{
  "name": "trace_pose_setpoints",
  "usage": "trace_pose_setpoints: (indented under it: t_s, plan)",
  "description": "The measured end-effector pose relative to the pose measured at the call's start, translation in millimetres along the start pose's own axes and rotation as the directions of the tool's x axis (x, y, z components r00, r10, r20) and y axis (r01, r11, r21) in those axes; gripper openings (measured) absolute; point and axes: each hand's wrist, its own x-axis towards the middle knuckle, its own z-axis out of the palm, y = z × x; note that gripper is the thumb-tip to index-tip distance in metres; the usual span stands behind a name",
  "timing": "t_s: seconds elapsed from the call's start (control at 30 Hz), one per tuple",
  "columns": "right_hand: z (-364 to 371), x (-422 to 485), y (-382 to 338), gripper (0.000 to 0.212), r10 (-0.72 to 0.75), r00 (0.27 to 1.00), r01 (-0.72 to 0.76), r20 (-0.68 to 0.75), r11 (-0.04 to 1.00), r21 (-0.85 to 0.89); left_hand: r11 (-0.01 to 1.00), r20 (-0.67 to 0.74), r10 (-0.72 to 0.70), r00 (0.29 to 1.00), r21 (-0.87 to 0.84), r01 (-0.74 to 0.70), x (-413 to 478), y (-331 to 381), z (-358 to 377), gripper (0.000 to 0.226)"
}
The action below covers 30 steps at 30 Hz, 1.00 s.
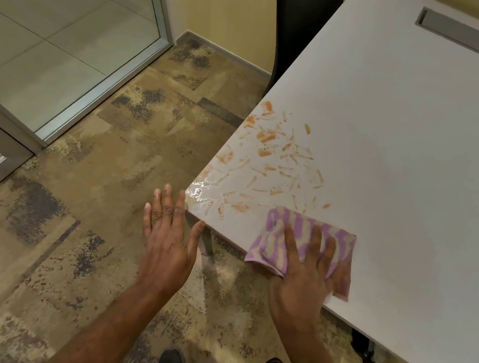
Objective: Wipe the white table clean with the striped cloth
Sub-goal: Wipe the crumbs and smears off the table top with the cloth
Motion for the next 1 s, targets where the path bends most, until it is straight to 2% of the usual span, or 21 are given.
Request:
trace_pose_setpoints:
  t_s: [0.33, 0.43, 0.53, 0.63, 0.8, 1.0]
  plan:
    - [18.8, 38.5, -78.3, 0.101, -0.126, 0.992, 0.126, 0.018, 0.992, -0.031, 0.993, -0.046, -0.08, 0.996, -0.085, 0.076, 1.7, -16.3, -0.8, 0.066]
    - [22.0, 46.8, -97.5, 0.095, -0.166, 0.985, 0.168, 0.042, 0.985, -0.048, 0.992, -0.072, -0.089, 0.993, -0.095, 0.082, 1.8, -24.1, -2.6, 0.063]
    - [22.0, 53.1, -114.1, 0.078, -0.23, 0.972, 0.233, 0.054, 0.972, -0.037, 0.993, -0.091, -0.095, 0.991, -0.08, 0.088, 0.2, -29.9, -4.1, 0.061]
    - [23.6, 56.6, -130.6, 0.081, -0.284, 0.958, 0.285, 0.046, 0.958, -0.022, 0.992, -0.103, -0.101, 0.99, -0.085, 0.092, -3.4, -33.6, -6.4, 0.06]
    - [30.6, 57.8, -147.2, 0.086, -0.395, 0.916, 0.395, 0.063, 0.918, 0.01, 0.99, -0.148, -0.114, 0.982, -0.101, 0.1, -7.7, -36.4, -13.5, 0.058]
    - [32.8, 52.0, -129.4, 0.083, -0.536, 0.839, 0.54, 0.098, 0.842, -0.014, 0.979, -0.204, -0.129, 0.971, -0.184, 0.091, -6.6, -31.3, -23.3, 0.057]
